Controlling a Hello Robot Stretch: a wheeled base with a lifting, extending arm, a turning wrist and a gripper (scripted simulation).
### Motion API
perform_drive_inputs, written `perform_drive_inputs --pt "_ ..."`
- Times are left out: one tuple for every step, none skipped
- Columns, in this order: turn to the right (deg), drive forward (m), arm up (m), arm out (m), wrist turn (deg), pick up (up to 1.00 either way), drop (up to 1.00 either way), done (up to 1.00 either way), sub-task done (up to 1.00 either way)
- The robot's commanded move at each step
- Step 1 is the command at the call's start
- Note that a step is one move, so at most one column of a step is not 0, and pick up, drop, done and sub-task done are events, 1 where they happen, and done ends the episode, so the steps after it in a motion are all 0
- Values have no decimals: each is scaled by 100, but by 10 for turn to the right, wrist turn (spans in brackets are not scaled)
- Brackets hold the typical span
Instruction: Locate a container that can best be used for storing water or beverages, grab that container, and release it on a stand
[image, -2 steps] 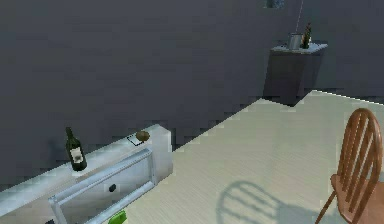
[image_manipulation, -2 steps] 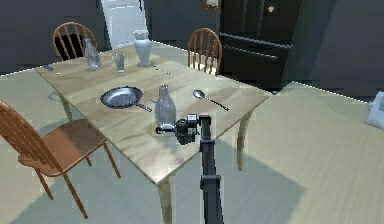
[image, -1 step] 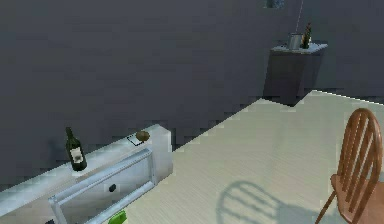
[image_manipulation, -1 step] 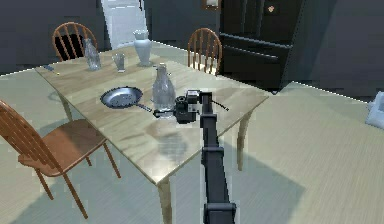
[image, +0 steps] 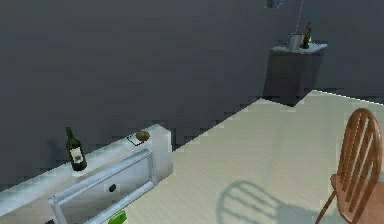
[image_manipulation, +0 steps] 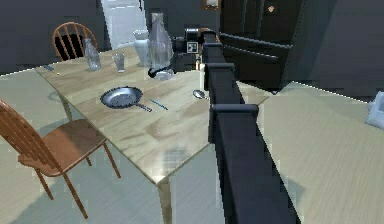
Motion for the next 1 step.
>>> perform_drive_inputs --pt "0 0 0 0 -450 0 0 0 0"
